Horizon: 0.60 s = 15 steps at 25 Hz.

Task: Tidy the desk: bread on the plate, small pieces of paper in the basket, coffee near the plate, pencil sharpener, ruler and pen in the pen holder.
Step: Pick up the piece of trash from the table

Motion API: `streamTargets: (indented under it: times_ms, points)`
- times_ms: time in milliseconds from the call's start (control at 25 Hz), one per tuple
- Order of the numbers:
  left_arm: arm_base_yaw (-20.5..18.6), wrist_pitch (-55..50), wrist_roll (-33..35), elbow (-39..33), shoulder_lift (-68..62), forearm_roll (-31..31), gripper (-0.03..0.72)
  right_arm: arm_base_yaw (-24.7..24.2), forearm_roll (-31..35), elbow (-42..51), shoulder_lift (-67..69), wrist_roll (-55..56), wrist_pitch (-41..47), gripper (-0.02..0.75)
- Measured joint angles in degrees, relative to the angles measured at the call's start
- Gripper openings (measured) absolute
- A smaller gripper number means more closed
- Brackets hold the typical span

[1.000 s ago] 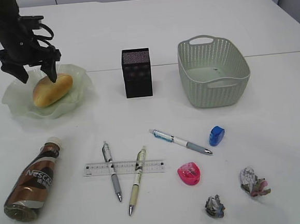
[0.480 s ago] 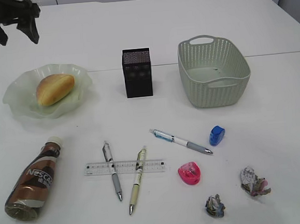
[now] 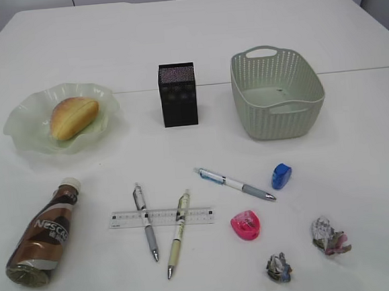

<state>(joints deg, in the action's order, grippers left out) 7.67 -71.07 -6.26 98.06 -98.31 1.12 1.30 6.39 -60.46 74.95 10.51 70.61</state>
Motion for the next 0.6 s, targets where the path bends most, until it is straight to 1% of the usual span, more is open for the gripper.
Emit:
streamTargets:
  times_ms: [200,440,600]
  points:
    - [0.00,-0.14,0.00,-9.68,14.52,0.00,0.539,0.00,0.02,0.00,0.00,-0.09,0.00,0.566]
    - [0.00,-0.63,0.00,-18.46,31.77,-1.12,0.531,0.00,0.02,0.00,0.00,-1.02,0.00,0.565]
    - [0.00,-1.02,-0.11,-23.73,41.03,-1.86,0.529,1.64,0.02,2.88,0.00,0.42,-1.62,0.529]
